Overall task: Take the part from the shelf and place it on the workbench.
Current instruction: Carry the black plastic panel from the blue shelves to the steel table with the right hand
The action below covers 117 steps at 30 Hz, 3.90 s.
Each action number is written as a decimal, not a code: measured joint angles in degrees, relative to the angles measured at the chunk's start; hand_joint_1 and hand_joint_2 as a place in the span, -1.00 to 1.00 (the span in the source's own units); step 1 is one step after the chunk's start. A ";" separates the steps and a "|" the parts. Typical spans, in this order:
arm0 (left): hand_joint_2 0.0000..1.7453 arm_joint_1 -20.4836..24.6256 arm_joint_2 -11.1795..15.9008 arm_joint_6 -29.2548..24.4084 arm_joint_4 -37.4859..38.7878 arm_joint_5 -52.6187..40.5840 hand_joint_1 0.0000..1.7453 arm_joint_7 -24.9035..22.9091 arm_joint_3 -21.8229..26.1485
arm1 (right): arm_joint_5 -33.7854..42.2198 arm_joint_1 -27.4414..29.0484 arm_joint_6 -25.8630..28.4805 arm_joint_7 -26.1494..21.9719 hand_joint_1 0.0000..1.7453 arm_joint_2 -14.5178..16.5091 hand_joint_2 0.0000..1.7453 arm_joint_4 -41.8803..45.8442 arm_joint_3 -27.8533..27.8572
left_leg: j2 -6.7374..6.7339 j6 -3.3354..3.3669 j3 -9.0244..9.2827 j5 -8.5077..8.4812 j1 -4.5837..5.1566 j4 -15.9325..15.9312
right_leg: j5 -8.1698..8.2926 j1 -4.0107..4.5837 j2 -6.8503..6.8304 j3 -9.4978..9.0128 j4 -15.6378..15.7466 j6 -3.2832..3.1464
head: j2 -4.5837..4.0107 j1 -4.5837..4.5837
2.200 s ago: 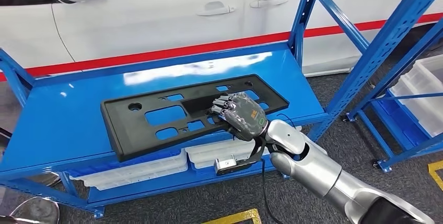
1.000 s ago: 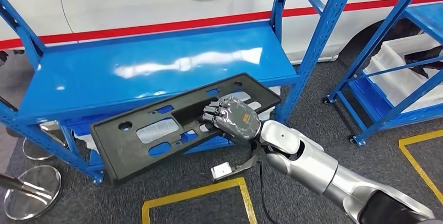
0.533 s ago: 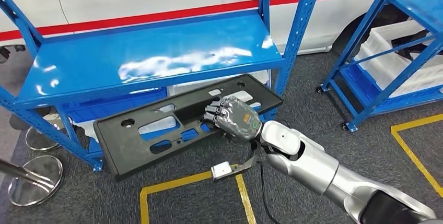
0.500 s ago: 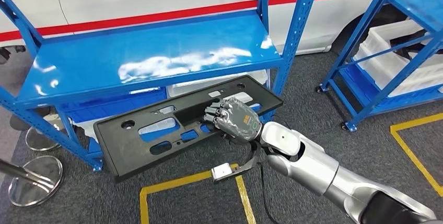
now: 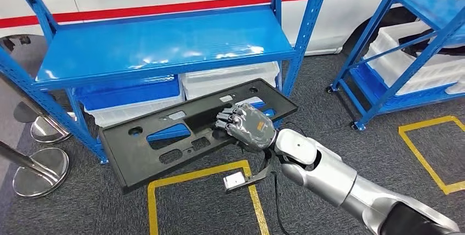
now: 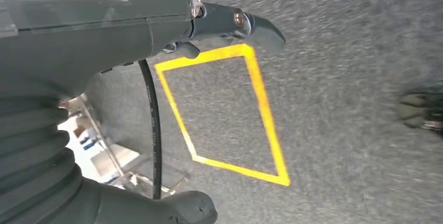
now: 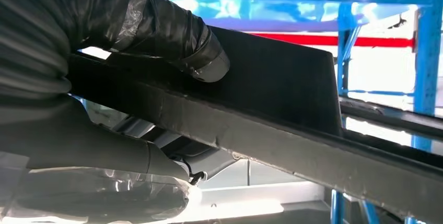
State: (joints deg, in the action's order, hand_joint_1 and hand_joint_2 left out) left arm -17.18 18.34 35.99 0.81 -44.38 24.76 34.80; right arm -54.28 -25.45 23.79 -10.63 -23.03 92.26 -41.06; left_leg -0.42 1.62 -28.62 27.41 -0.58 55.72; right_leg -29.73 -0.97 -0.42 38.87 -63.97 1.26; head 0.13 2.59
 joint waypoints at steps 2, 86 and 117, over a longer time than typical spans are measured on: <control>1.00 0.00 -0.02 0.01 0.00 -0.03 -1.00 0.02 0.00 | 0.05 0.11 0.03 0.01 1.00 -0.08 1.00 -0.01 0.04 | -0.09 0.35 -2.01 -1.51 0.33 0.24 | -4.71 0.05 0.03 1.00 -7.09 0.08 | 0.00 0.00; 1.00 6.84 2.13 -0.09 0.14 -12.29 -1.00 0.00 0.02 | 4.12 -10.50 -9.34 2.19 1.00 10.28 1.00 -1.02 -5.30 | -0.38 -2.90 -1.42 -0.02 0.33 1.60 | 2.75 1.05 -0.68 -5.99 5.72 -3.15 | 0.00 -0.01; 1.00 14.82 2.95 -1.84 0.13 -32.86 -1.00 0.02 0.10 | 4.73 -15.01 -11.57 6.35 1.00 21.83 1.00 -3.84 -15.70 | -1.85 -3.71 -3.47 -0.93 0.02 2.30 | 1.94 0.89 -5.35 -5.75 4.85 -2.65 | 0.01 -0.02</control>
State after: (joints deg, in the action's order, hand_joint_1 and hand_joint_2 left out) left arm -2.36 21.29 34.15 0.94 -77.24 24.78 34.90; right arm -49.55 -40.46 12.22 -4.28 -1.20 88.42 -56.76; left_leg -2.27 -2.08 -32.09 26.48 -0.56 58.02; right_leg -27.79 -0.08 -5.77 33.12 -59.11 -1.40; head 0.14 2.57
